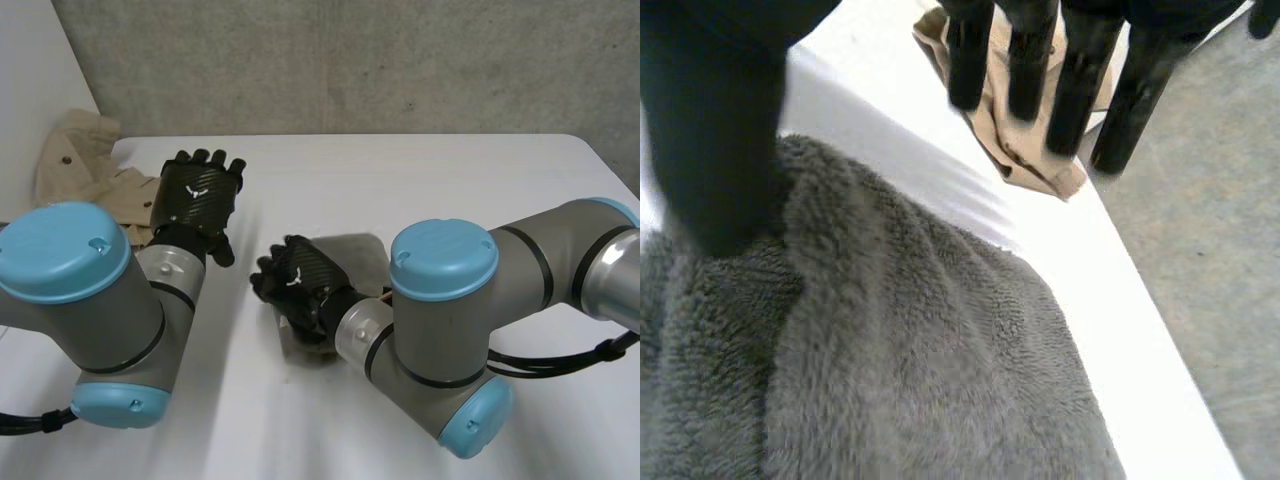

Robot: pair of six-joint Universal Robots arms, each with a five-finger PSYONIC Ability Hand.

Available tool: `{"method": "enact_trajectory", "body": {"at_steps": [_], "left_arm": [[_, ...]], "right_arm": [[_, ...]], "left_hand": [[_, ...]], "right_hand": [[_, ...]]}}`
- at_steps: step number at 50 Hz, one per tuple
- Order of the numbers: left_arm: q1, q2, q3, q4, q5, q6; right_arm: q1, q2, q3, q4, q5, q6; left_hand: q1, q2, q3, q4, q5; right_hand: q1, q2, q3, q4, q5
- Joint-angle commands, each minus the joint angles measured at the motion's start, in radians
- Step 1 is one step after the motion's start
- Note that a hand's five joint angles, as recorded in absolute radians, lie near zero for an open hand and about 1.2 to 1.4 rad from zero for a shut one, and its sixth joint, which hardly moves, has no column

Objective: Fold the laundry.

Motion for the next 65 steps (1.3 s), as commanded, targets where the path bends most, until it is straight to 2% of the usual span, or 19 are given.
{"method": "enact_trajectory", "body": {"at_steps": [1, 3, 7, 11, 18, 24, 29, 35, 39, 45, 48, 52, 57, 65], "left_arm": [[-0.034, -0.029, 0.052, -0.004, 0.022, -0.054], [-0.060, -0.050, 0.070, -0.004, 0.041, -0.079], [-0.117, -0.122, 0.127, -0.049, 0.119, -0.146], [-0.129, -0.186, 0.179, -0.131, 0.154, -0.183], [-0.125, -0.320, 0.269, -0.312, 0.139, -0.182], [-0.114, -0.351, 0.303, -0.410, 0.059, -0.176], [-0.117, -0.336, 0.303, -0.412, 0.039, -0.177], [-0.131, -0.228, 0.297, -0.407, 0.057, -0.180], [-0.129, -0.150, 0.299, -0.407, 0.129, -0.185], [-0.117, -0.026, 0.305, -0.415, 0.300, -0.189], [-0.093, 0.032, 0.306, -0.422, 0.367, -0.191], [-0.062, 0.079, 0.306, -0.453, 0.395, -0.192], [-0.059, 0.086, 0.303, -0.465, 0.397, -0.196], [-0.054, 0.085, 0.294, -0.465, 0.397, -0.238]], "right_arm": [[-0.168, -0.077, 0.020, 0.015, 0.018, 0.275], [-0.240, -0.119, 0.034, 0.023, 0.016, 0.379], [-0.308, -0.124, 0.027, 0.058, 0.006, 0.482], [-0.317, -0.050, -0.001, 0.109, -0.005, 0.496], [-0.317, 0.076, -0.076, 0.184, -0.007, 0.487], [-0.310, 0.133, -0.118, 0.221, 0.006, 0.435], [-0.319, 0.103, -0.104, 0.224, 0.012, 0.398], [-0.322, -0.023, -0.012, 0.171, 0.015, 0.429], [-0.352, -0.119, 0.120, 0.068, 0.027, 0.485], [-0.392, -0.198, 0.246, 0.046, 0.030, 0.587], [-0.411, -0.203, 0.301, 0.048, 0.018, 0.648], [-0.411, -0.203, 0.350, 0.046, 0.010, 0.689], [-0.409, -0.167, 0.369, 0.034, 0.001, 0.703], [-0.399, -0.075, 0.318, -0.001, -0.037, 0.809]], "left_hand": [[0.005, -0.008, -0.014, -0.008, -0.030], [0.005, -0.008, -0.014, -0.008, -0.030], [0.023, 0.010, 0.003, 0.009, -0.013], [0.023, 0.010, 0.003, 0.009, -0.012], [0.023, 0.010, 0.003, 0.009, -0.012], [0.023, 0.010, 0.003, 0.009, -0.012], [0.020, 0.007, 0.000, 0.006, -0.015], [-0.004, -0.017, -0.023, -0.017, -0.039], [0.005, -0.008, -0.014, -0.008, -0.030], [0.017, 0.004, -0.003, 0.003, -0.018], [0.017, 0.004, -0.003, 0.003, -0.018], [0.017, 0.004, -0.003, 0.004, -0.018], [0.020, 0.007, 0.000, 0.006, -0.015], [0.017, 0.004, -0.003, 0.003, -0.018]], "right_hand": [[-0.116, -0.209, -0.221, -0.226, -0.236], [-0.116, -0.209, -0.221, -0.226, -0.236], [-0.116, -0.209, -0.221, -0.226, -0.236], [-0.116, -0.209, -0.221, -0.226, -0.236], [-0.116, -0.209, -0.221, -0.226, -0.236], [-0.116, -0.209, -0.221, -0.226, -0.236], [-0.116, -0.209, -0.221, -0.226, -0.236], [-0.116, -0.209, -0.221, -0.226, -0.236], [-0.116, -0.209, -0.221, -0.226, -0.236], [-0.116, -0.209, -0.221, -0.226, -0.236], [-0.116, -0.209, -0.221, -0.226, -0.236], [-0.116, -0.209, -0.221, -0.226, -0.236], [-0.116, -0.209, -0.221, -0.226, -0.236], [-0.050, -0.143, -0.155, -0.160, -0.170]]}}
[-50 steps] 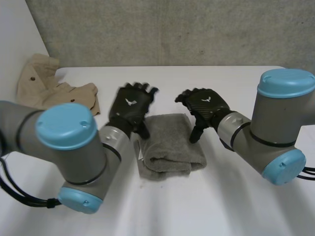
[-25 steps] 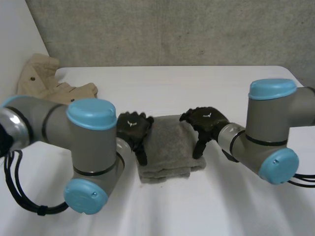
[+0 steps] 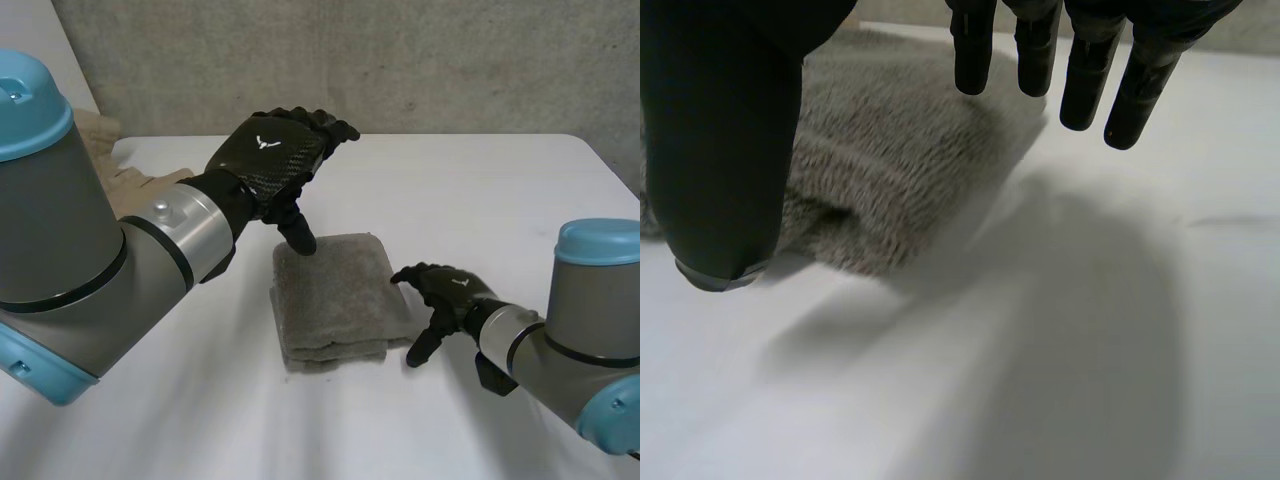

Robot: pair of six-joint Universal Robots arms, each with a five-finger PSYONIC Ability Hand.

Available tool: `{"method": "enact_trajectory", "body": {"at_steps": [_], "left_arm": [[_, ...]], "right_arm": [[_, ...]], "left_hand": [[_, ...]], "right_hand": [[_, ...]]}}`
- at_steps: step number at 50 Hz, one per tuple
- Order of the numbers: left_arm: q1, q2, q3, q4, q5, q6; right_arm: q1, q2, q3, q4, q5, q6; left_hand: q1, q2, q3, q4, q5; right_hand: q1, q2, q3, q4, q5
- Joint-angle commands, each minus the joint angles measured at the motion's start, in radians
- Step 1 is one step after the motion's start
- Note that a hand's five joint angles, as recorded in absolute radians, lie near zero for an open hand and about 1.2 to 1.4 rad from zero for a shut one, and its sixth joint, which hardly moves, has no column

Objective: Fold the laundry.

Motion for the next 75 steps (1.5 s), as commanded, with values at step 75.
{"method": "enact_trajectory", "body": {"at_steps": [75], "left_arm": [[0.049, -0.088, -0.068, 0.015, -0.008, -0.050]], "right_arm": [[-0.573, 0.893, -1.585, 0.236, -0.107, -0.149]], "left_hand": [[0.011, -0.002, -0.008, -0.002, -0.024]], "right_hand": [[1.214, 1.178, 1.183, 1.163, 1.153]]}}
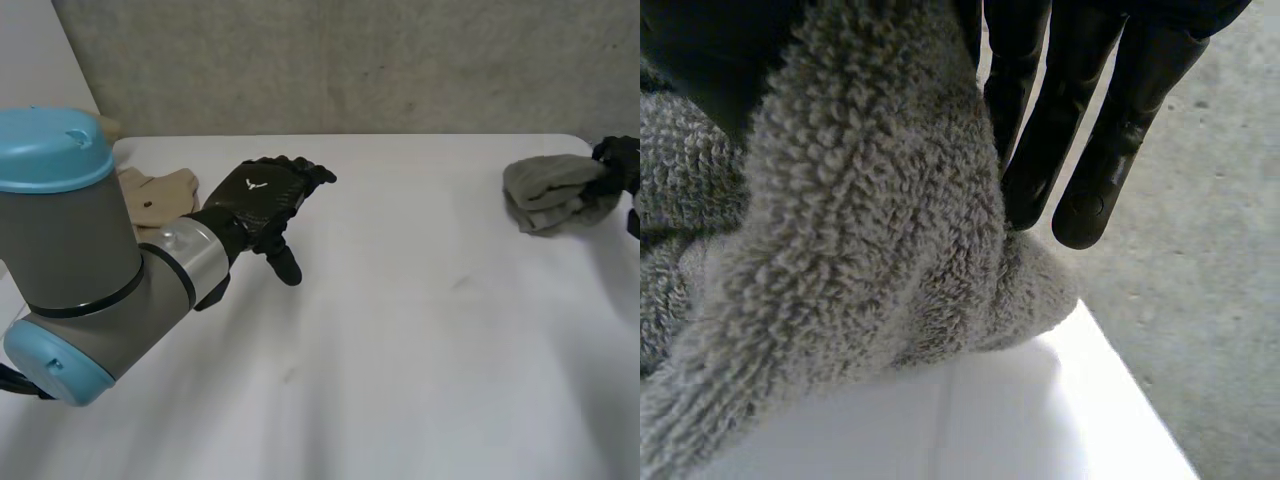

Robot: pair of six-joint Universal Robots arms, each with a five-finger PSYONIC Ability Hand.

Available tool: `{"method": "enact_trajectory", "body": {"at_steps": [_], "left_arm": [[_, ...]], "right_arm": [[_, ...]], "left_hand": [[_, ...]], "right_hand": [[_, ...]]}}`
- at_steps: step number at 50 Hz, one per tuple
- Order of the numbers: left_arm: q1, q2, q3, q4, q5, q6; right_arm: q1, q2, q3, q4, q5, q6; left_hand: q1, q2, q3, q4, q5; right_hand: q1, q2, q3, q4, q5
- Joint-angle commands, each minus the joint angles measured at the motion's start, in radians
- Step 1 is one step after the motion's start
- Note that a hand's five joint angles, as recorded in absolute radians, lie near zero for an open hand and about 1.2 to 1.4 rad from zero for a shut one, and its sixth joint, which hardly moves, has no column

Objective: Fold the laundry.

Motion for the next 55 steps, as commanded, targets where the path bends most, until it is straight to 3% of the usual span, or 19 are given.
{"method": "enact_trajectory", "body": {"at_steps": [1, 6, 7, 8, 13, 17, 23, 32, 38, 46, 55], "left_arm": [[0.002, -0.013, -0.005, 0.000, 0.000, -0.001], [0.002, -0.017, -0.011, 0.000, 0.000, -0.014], [0.002, -0.017, -0.011, 0.000, 0.000, -0.015], [0.002, -0.019, -0.011, 0.000, 0.000, -0.017], [0.002, -0.017, -0.011, -0.001, -0.001, -0.018], [0.001, -0.014, -0.011, -0.001, -0.001, -0.018], [0.008, 0.001, -0.005, 0.000, -0.004, -0.017], [0.120, 0.041, 0.026, 0.072, -0.004, 0.000], [0.254, -0.005, 0.078, 0.157, 0.005, 0.023], [0.496, -0.225, 0.208, 0.158, 0.046, 0.228], [0.608, -0.499, 0.409, 0.147, 0.078, 0.442]], "right_arm": [[-0.056, 0.012, 0.013, -0.012, -0.055, -0.076], [-0.082, 0.025, 0.011, -0.021, -0.059, -0.154], [-0.084, 0.031, 0.011, -0.023, -0.059, -0.192], [-0.084, 0.032, 0.013, -0.021, -0.054, -0.217], [-0.084, 0.035, 0.030, -0.013, -0.008, -0.359], [-0.082, 0.020, 0.071, 0.028, 0.090, -0.527], [-0.075, -0.127, 0.180, 0.132, 0.202, -0.757], [-0.064, -0.526, 0.459, 0.145, 0.192, -0.596], [0.080, -0.728, 0.692, 0.096, 0.097, -0.452], [0.207, -1.024, 1.144, -0.083, -0.012, -0.401], [0.318, -1.178, 1.527, -0.332, -0.014, -0.415]], "left_hand": [[0.011, -0.002, -0.008, -0.002, -0.024], [0.011, -0.002, -0.008, -0.002, -0.024], [0.011, -0.002, -0.008, -0.002, -0.024], [0.011, -0.002, -0.008, -0.002, -0.024], [0.011, -0.002, -0.008, -0.002, -0.024], [0.008, -0.005, -0.011, -0.005, -0.027], [-0.001, -0.014, -0.020, -0.014, -0.036], [-0.016, -0.029, -0.036, -0.030, -0.051], [-0.016, -0.029, -0.036, -0.030, -0.051], [-0.013, -0.025, -0.032, -0.026, -0.048], [-0.010, -0.023, -0.029, -0.023, -0.045]], "right_hand": [[0.531, 0.232, 0.228, 0.209, 0.299], [0.474, 0.175, 0.171, 0.152, 0.242], [-0.361, -0.660, -0.664, -0.683, -0.593], [-0.691, -0.990, -0.994, -1.013, -0.923], [-0.691, -0.990, -0.994, -1.013, -0.923], [-0.691, -0.990, -0.994, -1.013, -0.923], [-0.691, -0.990, -0.994, -1.013, -0.923], [-0.691, -0.990, -0.994, -1.013, -0.923], [-0.691, -0.990, -0.994, -1.013, -0.923], [-0.691, -0.990, -0.994, -1.013, -0.923], [-0.691, -0.990, -0.994, -1.013, -0.923]]}}
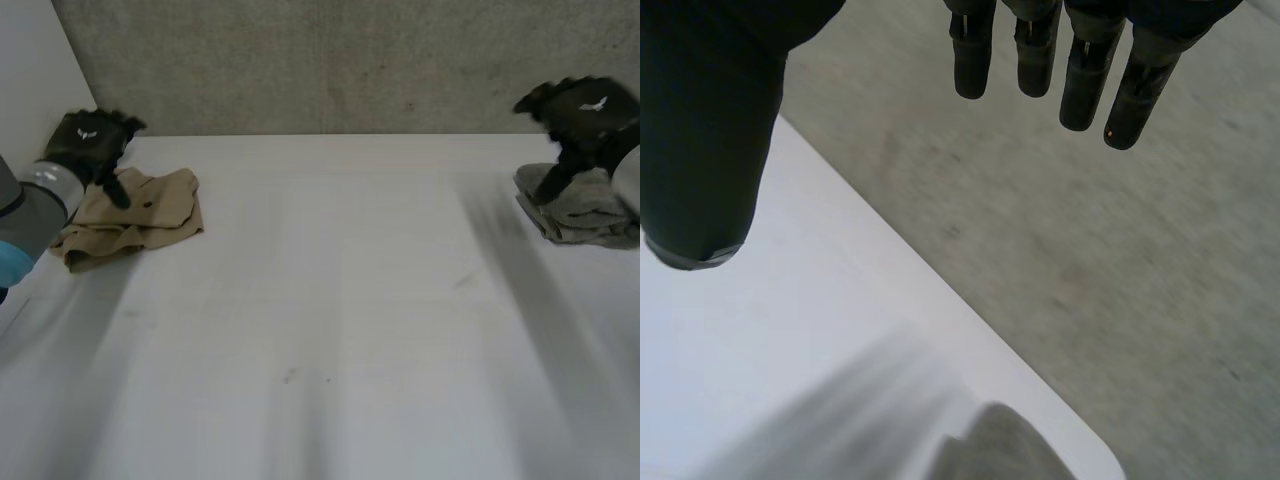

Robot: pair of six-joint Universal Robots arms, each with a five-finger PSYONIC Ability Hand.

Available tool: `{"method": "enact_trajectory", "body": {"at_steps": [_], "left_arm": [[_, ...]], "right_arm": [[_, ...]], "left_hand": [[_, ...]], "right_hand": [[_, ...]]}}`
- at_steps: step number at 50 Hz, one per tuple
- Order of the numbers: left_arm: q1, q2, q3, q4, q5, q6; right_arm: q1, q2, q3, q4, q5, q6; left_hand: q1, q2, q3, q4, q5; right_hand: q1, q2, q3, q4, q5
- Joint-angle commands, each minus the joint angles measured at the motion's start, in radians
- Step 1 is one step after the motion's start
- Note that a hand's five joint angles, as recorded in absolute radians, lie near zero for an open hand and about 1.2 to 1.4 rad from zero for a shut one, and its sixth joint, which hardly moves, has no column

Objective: Fold the laundry.

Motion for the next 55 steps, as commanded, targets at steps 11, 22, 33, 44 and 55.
{"method": "enact_trajectory", "body": {"at_steps": [11, 22, 33, 44, 55], "left_arm": [[0.106, -0.431, 0.387, -0.095, 0.025, 0.176], [0.072, -0.497, 0.470, -0.105, -0.013, 0.176], [-0.035, -0.180, 0.211, -0.030, -0.055, 0.013], [0.011, -0.245, 0.163, 0.041, 0.002, 0.030], [0.062, -0.356, 0.295, -0.085, 0.111, 0.058]], "right_arm": [[0.063, -0.108, 0.395, -0.201, 0.003, -0.090], [0.055, -0.142, 0.444, -0.201, 0.003, -0.093], [-0.014, -0.179, 0.445, -0.202, -0.003, -0.084], [-0.015, -0.188, 0.479, -0.201, -0.011, -0.079], [-0.023, -0.187, 0.476, -0.204, -0.014, -0.079]], "left_hand": [[0.347, 0.334, 0.328, 0.334, 0.312], [1.205, 1.193, 1.186, 1.192, 1.170], [1.205, 1.193, 1.186, 1.192, 1.170], [0.114, 0.101, 0.095, 0.101, 0.079], [0.164, 0.151, 0.144, 0.150, 0.128]], "right_hand": [[-0.028, -0.045, -0.042, -0.059, -0.070], [-0.028, -0.045, -0.042, -0.059, -0.070], [-0.028, -0.045, -0.042, -0.059, -0.070], [-0.028, -0.045, -0.042, -0.059, -0.070], [-0.028, -0.045, -0.042, -0.059, -0.070]]}}
